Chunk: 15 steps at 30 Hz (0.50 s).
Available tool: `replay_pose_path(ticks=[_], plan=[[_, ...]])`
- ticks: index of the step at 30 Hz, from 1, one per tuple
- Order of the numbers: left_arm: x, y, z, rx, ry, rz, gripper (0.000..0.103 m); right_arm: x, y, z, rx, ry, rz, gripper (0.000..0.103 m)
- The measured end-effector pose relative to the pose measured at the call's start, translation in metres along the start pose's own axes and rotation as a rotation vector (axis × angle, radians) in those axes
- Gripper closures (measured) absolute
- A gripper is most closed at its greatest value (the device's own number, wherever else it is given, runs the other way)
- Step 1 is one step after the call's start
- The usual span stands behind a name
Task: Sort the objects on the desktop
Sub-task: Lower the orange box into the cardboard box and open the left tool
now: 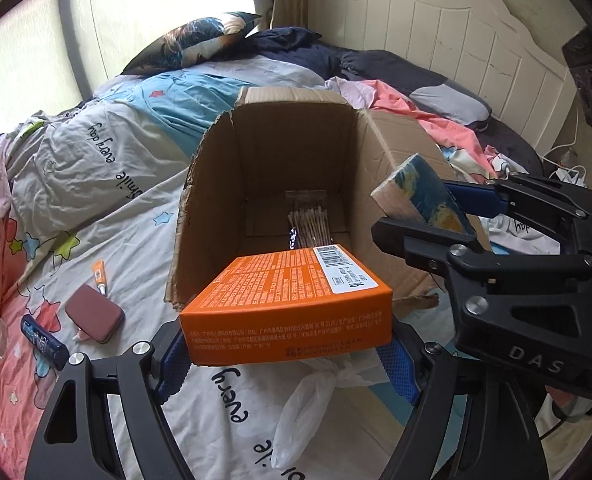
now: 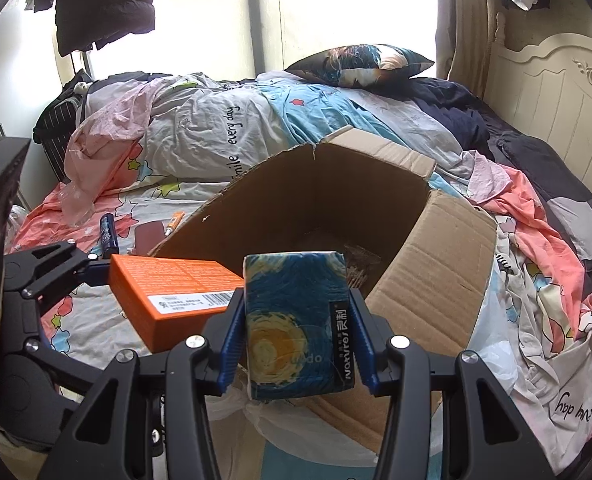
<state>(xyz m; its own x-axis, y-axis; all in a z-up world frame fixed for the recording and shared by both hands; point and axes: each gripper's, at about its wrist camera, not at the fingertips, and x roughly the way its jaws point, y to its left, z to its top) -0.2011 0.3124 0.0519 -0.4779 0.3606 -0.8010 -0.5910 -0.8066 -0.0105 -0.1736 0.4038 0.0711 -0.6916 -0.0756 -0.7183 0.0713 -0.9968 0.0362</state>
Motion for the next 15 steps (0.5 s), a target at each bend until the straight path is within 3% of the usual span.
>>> replay_pose_path(ticks=[10,15], plan=[[0.004,0.007,0.005,-0.051,-0.007,-0.052,0.02,0.008,-0.008,0.003,0.017,-0.004,0.001,0.058],[0.004,0.01,0.004,-0.071,0.001,-0.037,0.008,0.008,-0.007,0.004,0.017,-0.007,0.0,0.058]])
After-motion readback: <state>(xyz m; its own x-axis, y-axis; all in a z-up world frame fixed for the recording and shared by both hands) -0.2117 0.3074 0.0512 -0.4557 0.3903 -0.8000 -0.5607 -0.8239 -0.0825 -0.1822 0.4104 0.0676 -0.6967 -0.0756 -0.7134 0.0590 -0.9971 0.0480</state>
